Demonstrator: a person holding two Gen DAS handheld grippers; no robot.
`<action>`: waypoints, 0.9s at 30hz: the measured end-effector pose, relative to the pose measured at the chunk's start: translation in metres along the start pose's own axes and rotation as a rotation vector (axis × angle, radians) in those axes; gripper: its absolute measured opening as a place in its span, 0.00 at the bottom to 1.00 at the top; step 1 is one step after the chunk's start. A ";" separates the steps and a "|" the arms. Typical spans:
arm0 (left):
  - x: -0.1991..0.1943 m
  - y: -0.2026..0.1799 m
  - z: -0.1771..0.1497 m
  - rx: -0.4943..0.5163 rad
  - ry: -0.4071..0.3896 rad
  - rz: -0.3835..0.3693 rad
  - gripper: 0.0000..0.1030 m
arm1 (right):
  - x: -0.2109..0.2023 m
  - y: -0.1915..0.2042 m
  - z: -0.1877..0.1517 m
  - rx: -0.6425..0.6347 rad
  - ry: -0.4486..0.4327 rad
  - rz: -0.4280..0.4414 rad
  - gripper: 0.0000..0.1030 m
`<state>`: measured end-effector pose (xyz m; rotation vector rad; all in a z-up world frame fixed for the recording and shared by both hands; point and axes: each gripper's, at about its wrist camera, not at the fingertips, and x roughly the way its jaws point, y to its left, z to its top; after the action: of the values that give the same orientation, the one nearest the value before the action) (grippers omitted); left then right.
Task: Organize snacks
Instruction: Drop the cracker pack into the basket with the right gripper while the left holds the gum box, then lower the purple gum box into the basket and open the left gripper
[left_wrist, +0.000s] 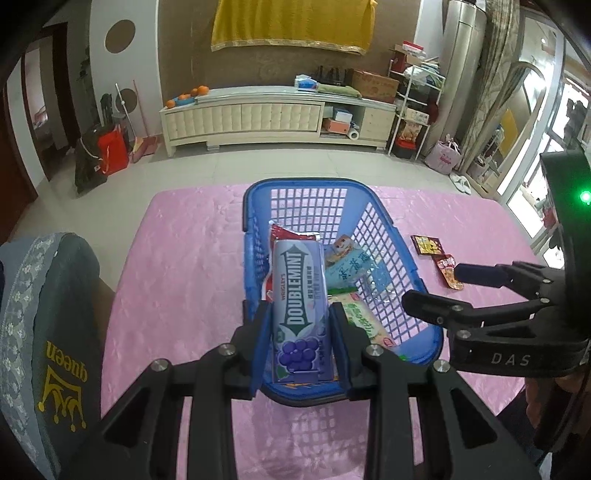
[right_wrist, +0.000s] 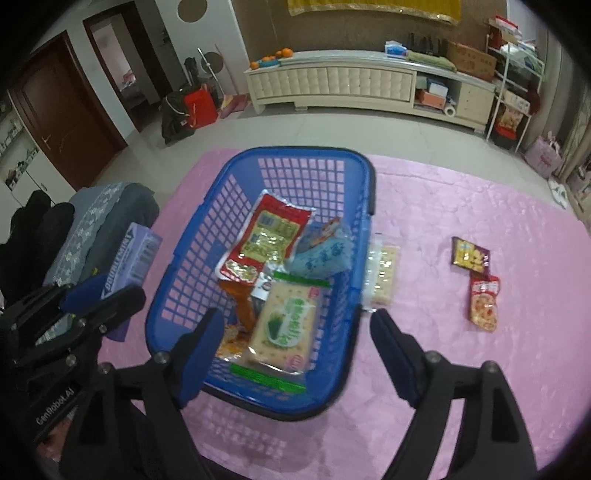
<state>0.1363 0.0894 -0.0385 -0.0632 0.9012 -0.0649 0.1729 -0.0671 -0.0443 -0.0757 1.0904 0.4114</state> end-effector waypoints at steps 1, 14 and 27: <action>0.001 -0.002 0.000 0.005 0.003 0.002 0.28 | -0.001 -0.002 -0.001 -0.003 -0.001 -0.010 0.83; 0.034 -0.033 0.012 0.044 0.059 -0.043 0.28 | 0.004 -0.036 -0.002 -0.009 0.007 -0.051 0.84; 0.090 -0.043 0.025 0.043 0.151 -0.066 0.28 | 0.029 -0.065 0.004 0.014 0.003 -0.025 0.84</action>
<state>0.2101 0.0393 -0.0897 -0.0482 1.0478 -0.1524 0.2110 -0.1176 -0.0764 -0.0769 1.0942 0.3813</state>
